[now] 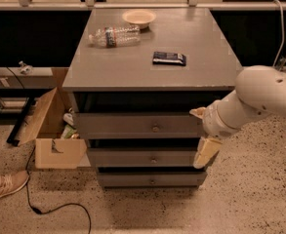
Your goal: Open top drawer
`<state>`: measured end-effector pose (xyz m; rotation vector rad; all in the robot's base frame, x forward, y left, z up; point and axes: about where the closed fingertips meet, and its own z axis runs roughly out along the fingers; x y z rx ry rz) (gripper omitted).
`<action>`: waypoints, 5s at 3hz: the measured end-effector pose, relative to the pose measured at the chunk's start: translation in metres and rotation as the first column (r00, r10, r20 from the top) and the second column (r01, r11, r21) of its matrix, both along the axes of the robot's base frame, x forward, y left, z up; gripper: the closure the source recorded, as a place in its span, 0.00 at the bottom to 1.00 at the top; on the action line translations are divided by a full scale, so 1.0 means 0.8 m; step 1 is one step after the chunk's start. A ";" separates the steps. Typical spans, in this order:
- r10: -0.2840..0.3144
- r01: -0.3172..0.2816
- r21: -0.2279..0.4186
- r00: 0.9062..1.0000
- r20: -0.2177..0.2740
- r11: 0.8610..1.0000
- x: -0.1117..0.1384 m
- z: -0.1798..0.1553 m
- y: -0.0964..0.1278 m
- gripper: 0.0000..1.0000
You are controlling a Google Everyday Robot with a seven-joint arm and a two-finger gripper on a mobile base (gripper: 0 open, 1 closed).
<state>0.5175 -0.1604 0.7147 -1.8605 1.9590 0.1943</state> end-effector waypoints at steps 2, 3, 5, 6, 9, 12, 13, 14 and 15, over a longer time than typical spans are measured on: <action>-0.003 0.008 -0.087 0.998 0.056 0.996 0.064 -0.057 -0.013 0.00; -0.017 0.031 -0.122 0.994 0.112 0.992 0.095 -0.060 -0.020 0.00; 0.047 -0.030 -0.137 0.992 0.121 0.990 0.113 -0.070 -0.021 0.00; 0.102 -0.085 -0.149 0.988 0.115 0.985 0.126 -0.081 -0.025 0.00; 0.186 -0.174 -0.214 0.982 0.038 0.961 0.128 -0.107 -0.030 0.50; 0.175 -0.166 -0.226 0.984 0.021 0.960 0.120 -0.096 -0.034 0.00; 0.175 -0.166 -0.226 0.984 0.021 0.960 0.120 -0.096 -0.034 0.00; 0.183 -0.182 -0.226 0.983 -0.015 0.957 0.114 -0.102 -0.036 0.00; 0.177 -0.199 -0.245 0.978 -0.112 0.949 0.085 -0.108 -0.051 0.03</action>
Offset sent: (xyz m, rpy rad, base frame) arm 0.0858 -0.0191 -0.0675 -0.1423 -0.0965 -0.0159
